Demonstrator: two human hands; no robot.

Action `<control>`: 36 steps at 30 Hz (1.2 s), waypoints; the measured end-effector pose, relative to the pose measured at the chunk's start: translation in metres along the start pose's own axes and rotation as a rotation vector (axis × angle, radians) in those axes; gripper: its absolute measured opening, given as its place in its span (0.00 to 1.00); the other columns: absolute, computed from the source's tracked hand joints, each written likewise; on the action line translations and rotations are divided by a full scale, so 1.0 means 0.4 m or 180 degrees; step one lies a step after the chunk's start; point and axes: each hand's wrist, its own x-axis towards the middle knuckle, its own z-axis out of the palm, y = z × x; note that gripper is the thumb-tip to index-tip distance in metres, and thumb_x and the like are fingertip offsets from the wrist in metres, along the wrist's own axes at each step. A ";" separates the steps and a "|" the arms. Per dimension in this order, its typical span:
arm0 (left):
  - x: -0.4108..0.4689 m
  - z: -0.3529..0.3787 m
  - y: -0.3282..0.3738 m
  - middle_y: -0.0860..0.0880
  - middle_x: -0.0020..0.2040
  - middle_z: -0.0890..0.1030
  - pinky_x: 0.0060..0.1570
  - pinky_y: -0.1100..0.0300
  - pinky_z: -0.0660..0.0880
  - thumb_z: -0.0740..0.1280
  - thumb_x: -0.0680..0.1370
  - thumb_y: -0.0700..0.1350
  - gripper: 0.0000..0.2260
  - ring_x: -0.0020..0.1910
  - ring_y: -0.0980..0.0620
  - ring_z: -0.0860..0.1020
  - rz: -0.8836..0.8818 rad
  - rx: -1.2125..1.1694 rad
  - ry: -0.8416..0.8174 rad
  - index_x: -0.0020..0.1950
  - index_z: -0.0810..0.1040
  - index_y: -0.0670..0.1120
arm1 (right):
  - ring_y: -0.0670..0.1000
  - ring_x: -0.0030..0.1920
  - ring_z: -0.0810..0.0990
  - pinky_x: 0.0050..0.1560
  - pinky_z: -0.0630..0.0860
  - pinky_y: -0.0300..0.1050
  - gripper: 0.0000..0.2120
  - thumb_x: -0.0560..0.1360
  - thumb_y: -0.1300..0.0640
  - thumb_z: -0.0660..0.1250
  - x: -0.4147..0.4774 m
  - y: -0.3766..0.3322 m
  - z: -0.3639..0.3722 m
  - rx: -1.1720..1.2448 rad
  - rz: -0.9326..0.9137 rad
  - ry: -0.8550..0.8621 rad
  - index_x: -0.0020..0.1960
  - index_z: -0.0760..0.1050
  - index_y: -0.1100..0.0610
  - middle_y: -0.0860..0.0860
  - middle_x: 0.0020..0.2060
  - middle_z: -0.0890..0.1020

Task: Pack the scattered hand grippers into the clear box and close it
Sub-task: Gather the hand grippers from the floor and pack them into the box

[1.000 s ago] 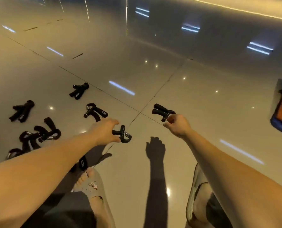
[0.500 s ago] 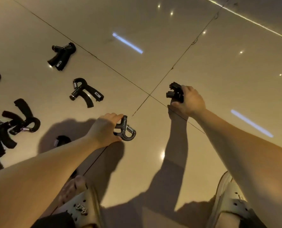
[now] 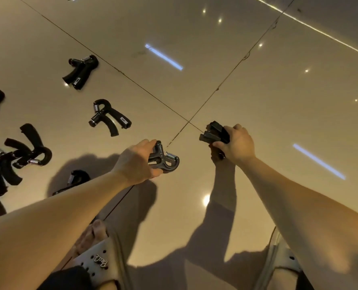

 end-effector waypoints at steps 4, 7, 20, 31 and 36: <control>-0.024 -0.054 0.097 0.58 0.46 0.73 0.38 0.59 0.68 0.69 0.63 0.69 0.32 0.42 0.55 0.74 0.0068 -0.0146 0.0335 0.61 0.71 0.54 | 0.58 0.50 0.75 0.49 0.76 0.53 0.24 0.72 0.39 0.72 -0.095 -0.001 -0.089 0.0249 -0.0199 0.0214 0.60 0.79 0.54 0.54 0.47 0.75; -0.068 -0.094 0.186 0.58 0.46 0.73 0.40 0.58 0.69 0.71 0.65 0.66 0.34 0.43 0.54 0.75 0.0264 -0.0287 0.0550 0.66 0.71 0.53 | 0.56 0.51 0.75 0.49 0.76 0.53 0.27 0.72 0.40 0.74 -0.191 0.005 -0.181 0.0576 -0.0113 0.0522 0.65 0.78 0.54 0.52 0.48 0.75; -0.459 -0.262 0.618 0.62 0.49 0.72 0.49 0.55 0.75 0.77 0.68 0.61 0.35 0.49 0.56 0.75 0.1319 -0.0498 0.0922 0.70 0.69 0.53 | 0.49 0.52 0.75 0.52 0.73 0.43 0.31 0.72 0.46 0.77 -0.836 0.075 -0.580 0.1245 0.0182 0.1556 0.71 0.74 0.54 0.44 0.49 0.73; -0.886 -0.274 0.926 0.55 0.51 0.75 0.47 0.62 0.73 0.79 0.67 0.58 0.39 0.50 0.54 0.76 0.2241 -0.0399 0.0832 0.74 0.70 0.49 | 0.47 0.52 0.74 0.47 0.72 0.39 0.32 0.71 0.43 0.77 -1.481 0.129 -0.725 0.0851 0.0383 0.1848 0.71 0.75 0.53 0.45 0.49 0.74; -1.029 -0.257 1.055 0.54 0.54 0.76 0.54 0.54 0.78 0.79 0.67 0.58 0.41 0.52 0.53 0.76 0.2549 -0.0240 0.0683 0.76 0.68 0.48 | 0.49 0.52 0.75 0.51 0.77 0.45 0.28 0.71 0.43 0.76 -1.714 0.171 -0.767 0.0682 0.0577 0.1921 0.68 0.77 0.53 0.49 0.49 0.76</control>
